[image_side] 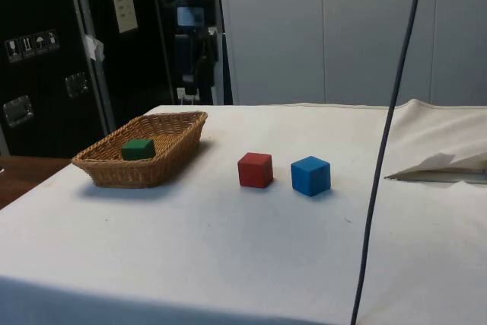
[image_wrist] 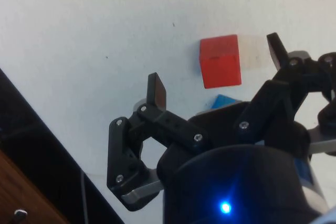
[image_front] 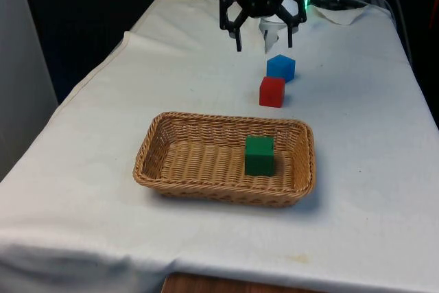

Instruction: Pick up exactly two blocks and place them into the basket.

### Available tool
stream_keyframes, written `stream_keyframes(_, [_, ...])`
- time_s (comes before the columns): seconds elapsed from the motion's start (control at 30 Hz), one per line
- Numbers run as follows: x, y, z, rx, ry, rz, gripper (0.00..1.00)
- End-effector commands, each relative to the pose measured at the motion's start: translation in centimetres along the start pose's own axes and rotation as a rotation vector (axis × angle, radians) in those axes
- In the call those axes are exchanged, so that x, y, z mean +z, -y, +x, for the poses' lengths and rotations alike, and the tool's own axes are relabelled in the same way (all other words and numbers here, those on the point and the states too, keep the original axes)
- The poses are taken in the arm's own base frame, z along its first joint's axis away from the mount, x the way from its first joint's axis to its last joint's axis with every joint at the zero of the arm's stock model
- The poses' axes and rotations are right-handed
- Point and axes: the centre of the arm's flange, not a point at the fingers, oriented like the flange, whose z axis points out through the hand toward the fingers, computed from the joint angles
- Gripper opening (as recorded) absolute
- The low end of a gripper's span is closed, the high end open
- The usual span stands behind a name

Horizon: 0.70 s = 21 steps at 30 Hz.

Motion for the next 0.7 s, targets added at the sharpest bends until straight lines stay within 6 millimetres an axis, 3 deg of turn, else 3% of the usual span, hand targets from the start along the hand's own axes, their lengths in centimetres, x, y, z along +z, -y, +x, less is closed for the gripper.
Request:
stream_keyframes(0.0, [0.4, 0.3, -0.6, 0.001, -0.002, -0.016, 1.0])
stream_keyframes(0.67, [5.0, 2.2, -5.9, 0.0, 0.052, -0.042, 1.0])
